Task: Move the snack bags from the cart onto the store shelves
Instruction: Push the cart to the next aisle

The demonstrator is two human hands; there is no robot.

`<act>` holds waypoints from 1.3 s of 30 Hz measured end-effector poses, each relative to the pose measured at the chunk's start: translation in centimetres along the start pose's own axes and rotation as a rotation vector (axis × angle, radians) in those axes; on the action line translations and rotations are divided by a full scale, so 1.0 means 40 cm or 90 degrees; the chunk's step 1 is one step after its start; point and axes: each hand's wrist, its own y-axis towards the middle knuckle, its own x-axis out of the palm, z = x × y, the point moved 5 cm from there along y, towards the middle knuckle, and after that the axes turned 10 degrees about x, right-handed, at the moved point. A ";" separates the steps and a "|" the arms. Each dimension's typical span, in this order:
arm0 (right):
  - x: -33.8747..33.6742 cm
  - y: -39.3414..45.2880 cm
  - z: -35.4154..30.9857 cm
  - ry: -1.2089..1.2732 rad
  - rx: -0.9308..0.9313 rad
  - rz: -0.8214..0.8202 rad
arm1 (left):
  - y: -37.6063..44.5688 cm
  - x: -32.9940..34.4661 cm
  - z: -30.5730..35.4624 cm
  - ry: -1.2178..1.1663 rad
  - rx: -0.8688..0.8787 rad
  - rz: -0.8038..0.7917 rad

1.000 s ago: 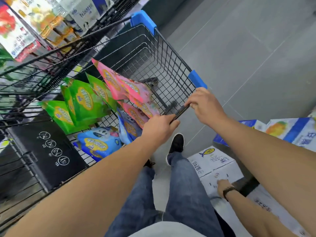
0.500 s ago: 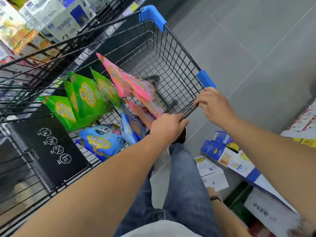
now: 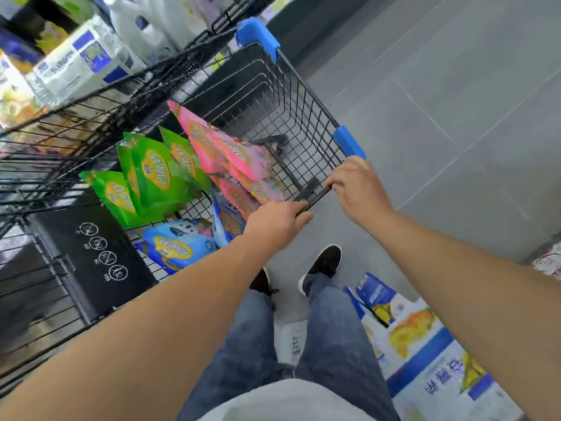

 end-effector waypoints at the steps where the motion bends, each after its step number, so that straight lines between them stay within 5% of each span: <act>1: -0.020 0.020 0.010 0.001 -0.003 0.001 | 0.028 -0.010 0.010 0.006 -0.005 -0.010; 18: -0.300 0.332 0.197 -0.030 -0.007 -0.034 | 0.431 -0.152 0.194 0.028 0.001 -0.002; 32: -0.559 0.580 0.491 -0.045 -0.033 -0.112 | 0.758 -0.233 0.481 -0.005 -0.100 -0.003; 39: -0.662 0.675 0.624 -0.073 -0.039 -0.093 | 0.926 -0.261 0.584 0.050 -0.057 -0.033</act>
